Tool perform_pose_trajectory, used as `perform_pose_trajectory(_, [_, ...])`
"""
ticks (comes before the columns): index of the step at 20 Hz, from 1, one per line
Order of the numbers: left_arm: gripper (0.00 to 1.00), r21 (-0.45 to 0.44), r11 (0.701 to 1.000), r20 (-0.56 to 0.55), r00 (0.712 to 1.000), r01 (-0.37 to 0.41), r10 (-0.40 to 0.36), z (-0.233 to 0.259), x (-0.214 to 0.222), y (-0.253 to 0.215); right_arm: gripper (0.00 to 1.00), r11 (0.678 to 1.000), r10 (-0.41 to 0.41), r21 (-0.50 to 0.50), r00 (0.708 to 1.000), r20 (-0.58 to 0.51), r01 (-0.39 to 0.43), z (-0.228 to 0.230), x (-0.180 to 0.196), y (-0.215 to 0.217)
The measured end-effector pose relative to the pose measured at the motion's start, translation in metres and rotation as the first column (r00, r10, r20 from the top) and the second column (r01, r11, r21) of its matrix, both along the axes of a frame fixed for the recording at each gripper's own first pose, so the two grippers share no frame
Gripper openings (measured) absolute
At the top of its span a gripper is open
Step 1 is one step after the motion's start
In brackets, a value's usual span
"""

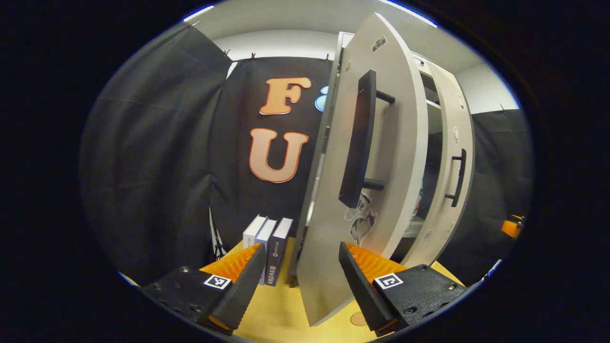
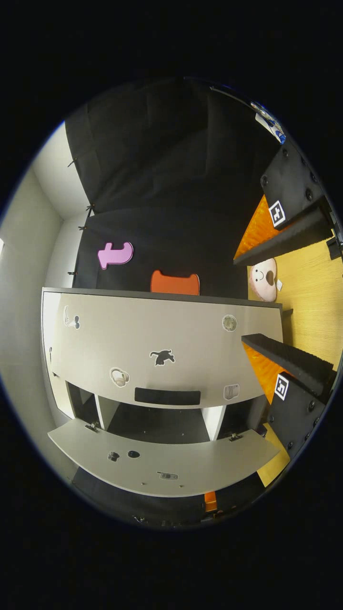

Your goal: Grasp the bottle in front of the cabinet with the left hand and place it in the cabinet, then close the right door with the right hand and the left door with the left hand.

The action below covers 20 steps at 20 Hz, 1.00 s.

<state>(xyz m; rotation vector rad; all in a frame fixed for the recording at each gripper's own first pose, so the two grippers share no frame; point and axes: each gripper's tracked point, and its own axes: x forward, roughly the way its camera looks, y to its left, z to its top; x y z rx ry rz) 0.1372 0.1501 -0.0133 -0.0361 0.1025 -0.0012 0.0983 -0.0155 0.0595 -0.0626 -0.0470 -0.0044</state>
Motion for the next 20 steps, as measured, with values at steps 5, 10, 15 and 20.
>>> perform_pose_trajectory(5, [0.94,-0.006,0.996,-0.009,0.996,0.085,-0.085,-0.004,0.016,-0.047,0.96,1.0,-0.02,0.005,1.0,0.016,0.02,0.005,-0.001,-0.018])
perform_pose_trajectory(10, [0.91,0.001,0.987,-0.007,0.987,0.163,-0.163,-0.006,0.04,-0.092,0.96,0.999,-0.048,0.003,0.999,0.021,0.048,0.005,-0.004,-0.038])
perform_pose_trajectory(15, [0.95,0.046,0.977,-0.015,0.978,0.209,-0.208,-0.016,0.08,-0.137,0.96,0.995,-0.096,-0.003,0.995,0.012,0.096,0.002,-0.005,-0.062])
perform_pose_trajectory(20, [0.92,0.016,0.98,-0.022,0.98,0.2,-0.199,-0.028,0.101,-0.149,0.95,0.99,-0.139,0.009,0.99,-0.001,0.139,-0.003,-0.003,-0.08])
